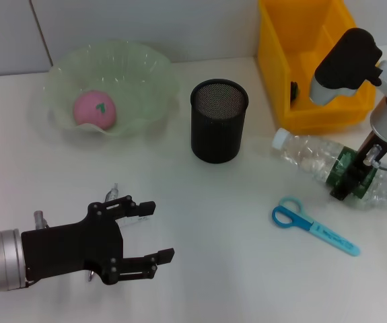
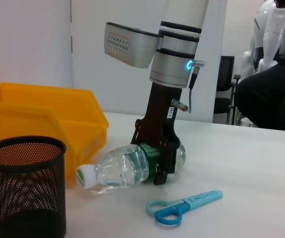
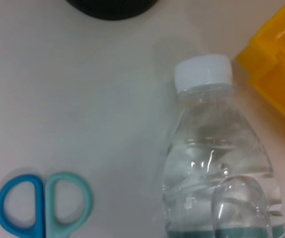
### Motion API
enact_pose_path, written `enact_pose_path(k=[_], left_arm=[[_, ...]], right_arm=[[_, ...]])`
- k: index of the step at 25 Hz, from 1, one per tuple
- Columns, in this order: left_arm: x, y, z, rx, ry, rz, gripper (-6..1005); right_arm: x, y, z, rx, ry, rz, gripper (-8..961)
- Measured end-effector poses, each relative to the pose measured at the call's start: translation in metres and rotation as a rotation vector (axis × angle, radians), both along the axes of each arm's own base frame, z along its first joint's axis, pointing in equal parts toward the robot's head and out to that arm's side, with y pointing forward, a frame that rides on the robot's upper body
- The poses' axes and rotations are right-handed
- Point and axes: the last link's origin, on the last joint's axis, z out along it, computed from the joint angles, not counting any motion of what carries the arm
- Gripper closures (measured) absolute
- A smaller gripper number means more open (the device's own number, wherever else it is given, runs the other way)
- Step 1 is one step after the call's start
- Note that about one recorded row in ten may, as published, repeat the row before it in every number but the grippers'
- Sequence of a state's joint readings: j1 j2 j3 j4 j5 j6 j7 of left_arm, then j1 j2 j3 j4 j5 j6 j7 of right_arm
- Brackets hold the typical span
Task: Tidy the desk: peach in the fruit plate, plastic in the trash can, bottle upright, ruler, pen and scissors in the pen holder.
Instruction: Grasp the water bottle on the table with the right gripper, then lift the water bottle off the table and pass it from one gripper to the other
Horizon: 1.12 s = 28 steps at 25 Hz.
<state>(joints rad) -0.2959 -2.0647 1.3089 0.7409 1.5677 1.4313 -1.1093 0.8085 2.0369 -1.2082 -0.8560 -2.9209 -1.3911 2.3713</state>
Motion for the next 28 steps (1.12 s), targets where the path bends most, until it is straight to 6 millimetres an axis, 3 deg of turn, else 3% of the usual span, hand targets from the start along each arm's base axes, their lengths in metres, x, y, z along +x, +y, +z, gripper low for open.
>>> enact_pose_path(k=[18,28], left_arm=[[0.000,0.000,0.001,0.002,-0.001,0.003,172],[0.001,0.000,0.002,0.005,-0.010,-0.004,172]], right_arm=[[-0.011,-0.011,-0.001,0.014,0.070,0.056,133],[-0.023,-0.019,0.018,0.097,0.207,0.125,161]])
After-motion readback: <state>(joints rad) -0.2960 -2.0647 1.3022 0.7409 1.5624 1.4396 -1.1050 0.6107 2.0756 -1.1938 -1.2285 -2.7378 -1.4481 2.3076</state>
